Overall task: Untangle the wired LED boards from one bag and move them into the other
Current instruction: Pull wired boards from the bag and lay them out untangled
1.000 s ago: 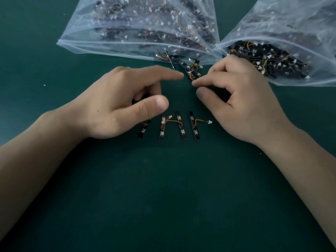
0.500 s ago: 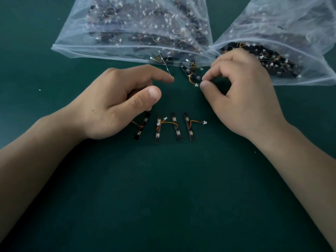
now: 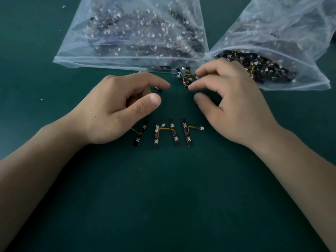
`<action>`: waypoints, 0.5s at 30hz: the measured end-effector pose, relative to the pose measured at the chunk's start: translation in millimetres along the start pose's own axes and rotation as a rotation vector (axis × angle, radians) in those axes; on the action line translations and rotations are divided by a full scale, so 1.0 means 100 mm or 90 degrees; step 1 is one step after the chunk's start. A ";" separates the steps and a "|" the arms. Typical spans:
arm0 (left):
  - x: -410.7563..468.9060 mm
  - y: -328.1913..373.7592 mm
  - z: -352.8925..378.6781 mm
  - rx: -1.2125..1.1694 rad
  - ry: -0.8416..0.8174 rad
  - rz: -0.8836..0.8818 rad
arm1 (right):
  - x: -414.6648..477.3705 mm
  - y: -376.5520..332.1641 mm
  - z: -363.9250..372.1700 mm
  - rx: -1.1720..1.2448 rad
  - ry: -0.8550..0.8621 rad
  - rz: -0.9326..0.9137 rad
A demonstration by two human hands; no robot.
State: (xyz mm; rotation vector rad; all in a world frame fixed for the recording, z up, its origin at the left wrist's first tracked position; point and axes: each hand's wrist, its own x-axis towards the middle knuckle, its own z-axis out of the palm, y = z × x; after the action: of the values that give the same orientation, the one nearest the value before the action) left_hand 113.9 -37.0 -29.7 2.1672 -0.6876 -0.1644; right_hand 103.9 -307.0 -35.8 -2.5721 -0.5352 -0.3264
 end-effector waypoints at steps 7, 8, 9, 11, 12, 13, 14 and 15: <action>0.26 -0.10 -0.11 -0.025 0.040 -0.062 | 0.02 0.01 0.03 -0.005 0.022 -0.007; 0.29 -0.12 -0.11 -0.030 0.057 -0.066 | 0.01 0.00 0.03 -0.005 0.026 -0.005; 0.31 -0.13 -0.10 -0.038 0.079 -0.068 | 0.01 0.00 0.03 -0.002 0.035 -0.004; 0.30 -0.14 -0.09 -0.059 0.115 -0.060 | 0.03 0.01 0.02 0.015 0.071 0.002; 0.29 -0.14 -0.08 -0.061 0.125 -0.051 | 0.05 0.01 0.01 0.033 0.097 0.008; 0.26 -0.15 -0.07 -0.052 0.136 -0.041 | 0.06 0.01 0.00 0.055 0.124 0.015; 0.24 -0.16 -0.06 -0.034 0.150 -0.032 | 0.08 0.00 0.00 0.080 0.146 0.023; 0.22 -0.16 -0.05 -0.011 0.167 -0.024 | 0.08 0.00 0.00 0.104 0.161 0.034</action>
State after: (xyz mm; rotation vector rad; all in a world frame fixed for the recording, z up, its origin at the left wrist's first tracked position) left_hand 140.8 -36.7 -35.9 2.1353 -0.4939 0.0929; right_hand 111.7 -304.8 -33.3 -2.3384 -0.3838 -0.5568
